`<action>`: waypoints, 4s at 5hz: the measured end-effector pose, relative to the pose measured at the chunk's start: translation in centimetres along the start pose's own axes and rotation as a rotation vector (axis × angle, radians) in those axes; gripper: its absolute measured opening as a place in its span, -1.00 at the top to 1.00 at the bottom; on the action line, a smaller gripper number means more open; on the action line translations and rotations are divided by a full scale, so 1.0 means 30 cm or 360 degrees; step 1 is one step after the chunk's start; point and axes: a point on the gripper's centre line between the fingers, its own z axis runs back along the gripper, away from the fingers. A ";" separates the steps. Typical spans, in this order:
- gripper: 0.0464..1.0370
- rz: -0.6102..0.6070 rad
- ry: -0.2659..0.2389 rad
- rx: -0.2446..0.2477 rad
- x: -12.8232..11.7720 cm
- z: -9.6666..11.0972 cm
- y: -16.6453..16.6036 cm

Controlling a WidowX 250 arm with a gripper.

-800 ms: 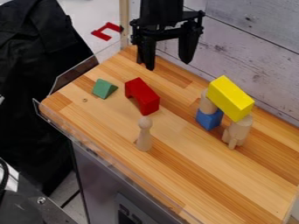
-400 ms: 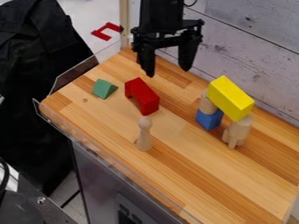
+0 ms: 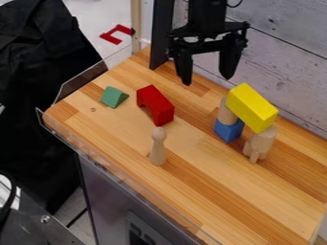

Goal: Move the yellow block to the bottom right of the table

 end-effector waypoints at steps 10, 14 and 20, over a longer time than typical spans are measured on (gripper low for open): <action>-0.91 -0.0012 -0.0018 0.0123 -0.088 -0.110 -0.152; -0.08 0.0028 -0.0006 0.0111 -0.067 -0.132 -0.156; -0.08 0.0389 0.0136 -0.0060 -0.068 -0.045 0.079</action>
